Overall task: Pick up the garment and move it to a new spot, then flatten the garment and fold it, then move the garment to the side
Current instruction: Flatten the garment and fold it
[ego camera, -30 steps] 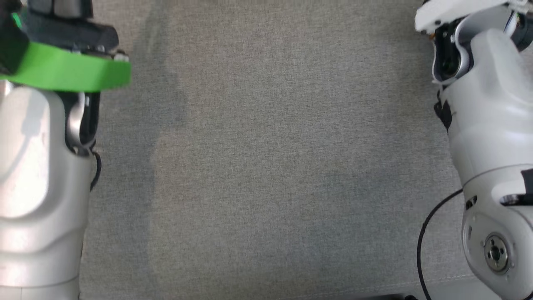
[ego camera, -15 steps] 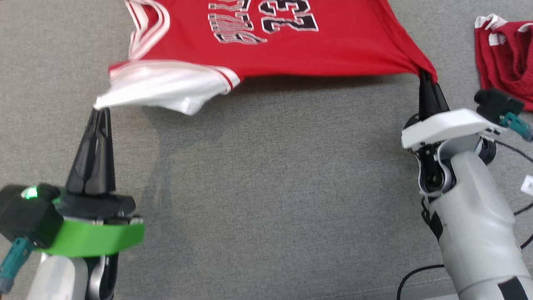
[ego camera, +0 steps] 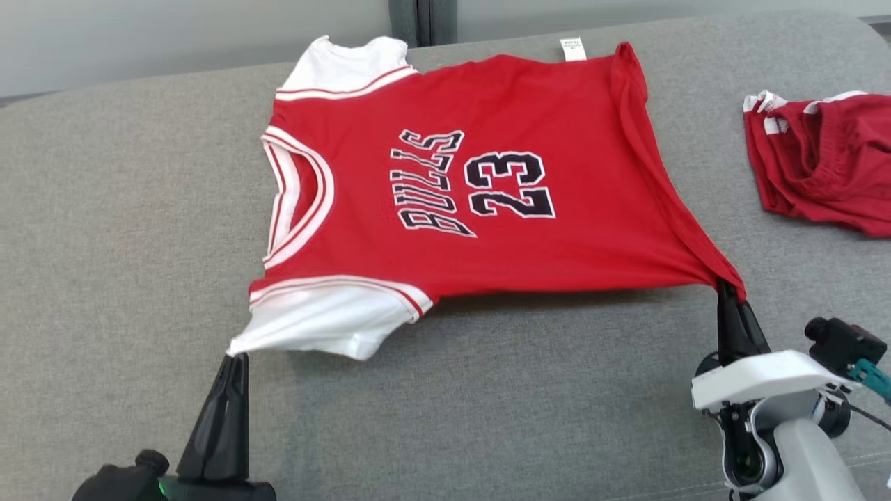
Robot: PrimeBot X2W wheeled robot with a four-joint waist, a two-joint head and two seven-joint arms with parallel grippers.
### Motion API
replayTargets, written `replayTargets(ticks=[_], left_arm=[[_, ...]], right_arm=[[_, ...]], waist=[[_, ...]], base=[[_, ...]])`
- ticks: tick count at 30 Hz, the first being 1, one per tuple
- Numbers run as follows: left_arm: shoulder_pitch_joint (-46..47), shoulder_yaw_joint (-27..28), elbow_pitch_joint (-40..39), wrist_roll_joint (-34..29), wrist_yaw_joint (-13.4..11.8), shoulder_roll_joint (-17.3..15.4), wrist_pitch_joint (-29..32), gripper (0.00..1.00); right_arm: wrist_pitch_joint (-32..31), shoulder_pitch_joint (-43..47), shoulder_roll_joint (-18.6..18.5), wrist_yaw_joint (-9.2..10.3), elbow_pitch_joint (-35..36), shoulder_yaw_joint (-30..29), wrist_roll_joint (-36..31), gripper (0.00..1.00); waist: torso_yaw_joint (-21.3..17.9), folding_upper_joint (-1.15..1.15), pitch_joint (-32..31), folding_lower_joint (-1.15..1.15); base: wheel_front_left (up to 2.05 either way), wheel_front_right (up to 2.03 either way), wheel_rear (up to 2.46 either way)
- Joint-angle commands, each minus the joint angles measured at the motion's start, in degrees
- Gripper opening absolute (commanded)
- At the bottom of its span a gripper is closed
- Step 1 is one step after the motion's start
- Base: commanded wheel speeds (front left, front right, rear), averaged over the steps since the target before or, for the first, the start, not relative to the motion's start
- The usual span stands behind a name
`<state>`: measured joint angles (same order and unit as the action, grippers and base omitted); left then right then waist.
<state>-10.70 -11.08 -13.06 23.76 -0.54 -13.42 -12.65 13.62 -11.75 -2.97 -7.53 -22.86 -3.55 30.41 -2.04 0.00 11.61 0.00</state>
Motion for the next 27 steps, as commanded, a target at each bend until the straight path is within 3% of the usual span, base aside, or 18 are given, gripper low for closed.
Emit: replayTargets(ticks=[1, 11, 27], left_arm=[[-2.00, -0.06, -0.56, 0.33, -0.27, -0.42, 0.49, 0.00], [-9.32, -1.53, -4.37, 1.42, -1.05, -1.51, 4.08, 0.00], [-5.91, -4.10, 0.76, 3.00, 0.68, -0.15, 4.11, 0.00]], right_arm=[[-0.43, 2.16, -0.16, 0.09, 1.06, -0.48, -0.54, 0.00], [-3.43, 10.09, -0.01, 0.09, 7.19, -0.98, 0.35, 0.00], [-3.69, 9.16, 0.01, 0.09, 4.39, 0.06, 1.43, 0.00]], waist=[[-0.10, 0.00, -2.24, 0.00], [-0.07, 0.00, -4.75, 0.00], [-0.70, 0.00, -6.10, 0.00]], base=[[0.00, 0.00, 0.00], [0.00, 0.00, 0.00], [0.00, 0.00, 0.00]])
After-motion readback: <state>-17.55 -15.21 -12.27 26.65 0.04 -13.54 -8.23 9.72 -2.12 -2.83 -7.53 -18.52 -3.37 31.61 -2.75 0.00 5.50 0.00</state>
